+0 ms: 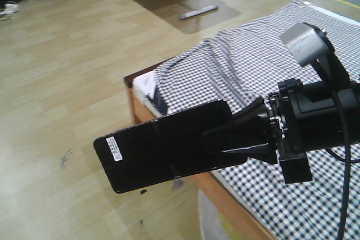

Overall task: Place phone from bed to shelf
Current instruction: 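Hold the phone in the right gripper while the base turns away, then drive the base across the floor carrying the phone in the right gripper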

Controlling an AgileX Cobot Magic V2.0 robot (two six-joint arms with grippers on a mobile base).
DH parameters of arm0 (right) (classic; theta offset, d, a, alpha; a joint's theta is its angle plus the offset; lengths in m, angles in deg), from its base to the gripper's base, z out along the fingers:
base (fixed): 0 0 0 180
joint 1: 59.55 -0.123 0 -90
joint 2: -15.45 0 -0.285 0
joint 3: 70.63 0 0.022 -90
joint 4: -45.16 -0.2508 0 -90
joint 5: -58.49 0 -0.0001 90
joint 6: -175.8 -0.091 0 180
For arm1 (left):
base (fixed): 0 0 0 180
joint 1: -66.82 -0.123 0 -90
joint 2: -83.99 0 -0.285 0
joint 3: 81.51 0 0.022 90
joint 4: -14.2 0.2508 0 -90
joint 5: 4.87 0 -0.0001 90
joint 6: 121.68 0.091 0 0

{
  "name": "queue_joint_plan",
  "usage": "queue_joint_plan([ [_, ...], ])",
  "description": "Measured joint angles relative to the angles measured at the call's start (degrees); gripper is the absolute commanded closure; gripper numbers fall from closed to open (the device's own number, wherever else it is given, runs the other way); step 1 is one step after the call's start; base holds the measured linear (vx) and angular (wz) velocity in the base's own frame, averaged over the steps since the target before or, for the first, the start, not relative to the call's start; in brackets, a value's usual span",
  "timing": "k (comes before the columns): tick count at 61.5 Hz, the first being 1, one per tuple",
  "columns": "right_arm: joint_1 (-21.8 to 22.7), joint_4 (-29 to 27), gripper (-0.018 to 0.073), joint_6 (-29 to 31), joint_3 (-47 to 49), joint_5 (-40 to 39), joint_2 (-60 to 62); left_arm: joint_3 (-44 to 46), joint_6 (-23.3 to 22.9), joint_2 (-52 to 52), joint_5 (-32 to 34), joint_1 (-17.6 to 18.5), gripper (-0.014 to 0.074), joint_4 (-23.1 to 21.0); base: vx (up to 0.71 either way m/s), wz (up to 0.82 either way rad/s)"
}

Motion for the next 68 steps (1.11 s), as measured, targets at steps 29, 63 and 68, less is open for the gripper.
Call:
queue_joint_plan([
  [29, 0.0, 0.0, 0.0561, 0.0, 0.0, 0.0, 0.0, 0.0, 0.0, 0.0, 0.0, 0.0, 0.0596, 0.0, -0.13, 0.49],
  [63, 0.0, 0.0, 0.0561, 0.0, 0.0, 0.1, 0.0, 0.0, 0.0, 0.0, 0.0, 0.0, 0.0596, 0.0, -0.09, 0.35],
  [68, 0.0, 0.0, 0.0561, 0.0, 0.0, 0.1, 0.0, 0.0, 0.0, 0.0, 0.0, 0.0, 0.0596, 0.0, -0.04, 0.14],
])
